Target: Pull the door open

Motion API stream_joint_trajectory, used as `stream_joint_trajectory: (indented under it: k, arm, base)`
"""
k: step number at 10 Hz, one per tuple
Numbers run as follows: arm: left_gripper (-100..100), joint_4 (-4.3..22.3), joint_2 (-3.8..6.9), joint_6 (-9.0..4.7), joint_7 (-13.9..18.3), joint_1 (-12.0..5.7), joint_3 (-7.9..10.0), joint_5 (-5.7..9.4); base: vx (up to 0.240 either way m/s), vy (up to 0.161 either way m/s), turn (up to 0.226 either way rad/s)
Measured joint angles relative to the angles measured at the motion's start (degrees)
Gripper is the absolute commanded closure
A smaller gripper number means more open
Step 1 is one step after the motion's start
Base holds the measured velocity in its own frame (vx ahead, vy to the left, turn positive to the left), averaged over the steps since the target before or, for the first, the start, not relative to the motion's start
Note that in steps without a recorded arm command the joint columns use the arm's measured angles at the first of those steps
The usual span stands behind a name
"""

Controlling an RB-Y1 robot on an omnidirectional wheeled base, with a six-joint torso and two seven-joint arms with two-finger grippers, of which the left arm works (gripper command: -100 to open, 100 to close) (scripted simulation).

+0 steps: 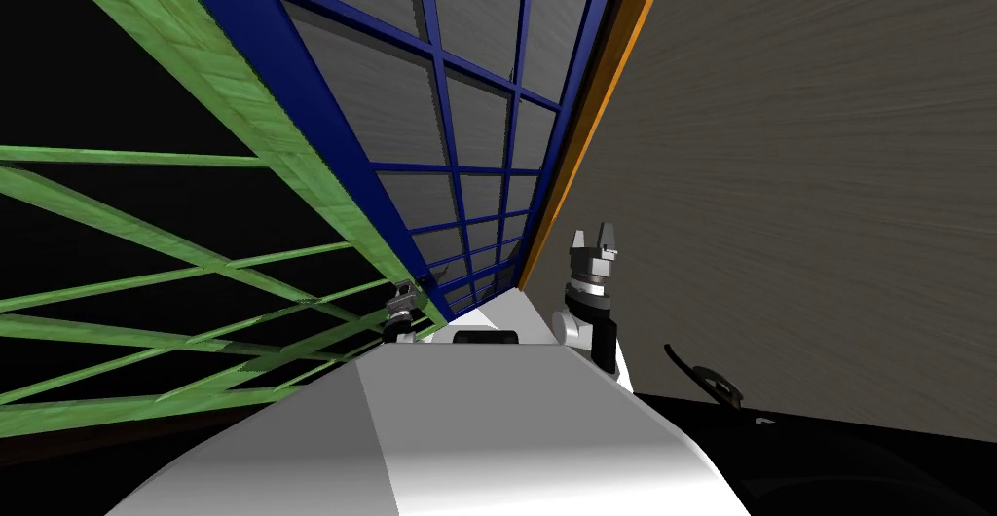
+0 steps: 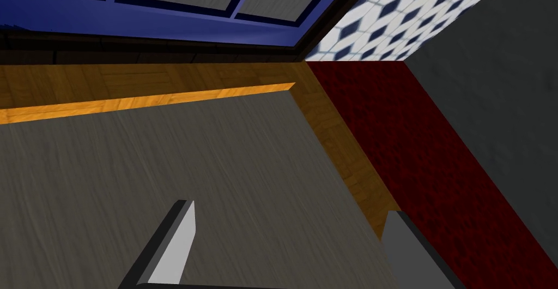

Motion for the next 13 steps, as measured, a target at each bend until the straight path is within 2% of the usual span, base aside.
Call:
stream_joint_trajectory:
  k: [1,2,4,5,6,7,8,9,11,12,13]
  arm:
    - [100,-0.8,-0.34,0.05,0.5,0.68,-0.06,-0.12]
    - [100,-0.5,-0.08,0.28,1.1,0.88,0.03,-0.14]
    - [100,-0.6,-0.23,0.65,1.7,1.51,0.49,-0.10]
    - [100,0.5,0.06,0.29,1.8,1.63,0.83,0.00]
    - [100,-1.6,-0.82,1.16,2.2,3.09,0.61,-0.22]
    - [100,1.1,0.15,0.02,2.9,2.18,1.08,-0.03]
    - [100,0.4,0.30,0.56,3.7,2.63,1.04,-0.16]
    - [100,0.8,0.55,0.75,4.2,2.65,1.05,-0.17]
    - [100,1.5,0.39,0.15,4.2,2.64,1.21,-0.16]
    - [100,-0.8,-0.30,0.88,4.7,3.72,0.98,-0.36]
    - [100,0.1,-0.38,0.23,5.0,3.38,1.31,-0.30]
  base:
    - [-0.128,-0.012,0.044]
    - [-0.158,-0.039,0.057]
    - [-0.123,-0.049,0.068]
    - [-0.065,-0.021,-0.005]
    - [-0.123,-0.052,0.045]
    - [-0.129,-0.040,0.029]
    - [-0.059,-0.003,-0.011]
    - [-0.001,0.008,0.015]
    - [-0.010,-0.004,0.003]
    - [-0.061,0.000,0.043]
    - [-0.063,-0.010,-0.018]
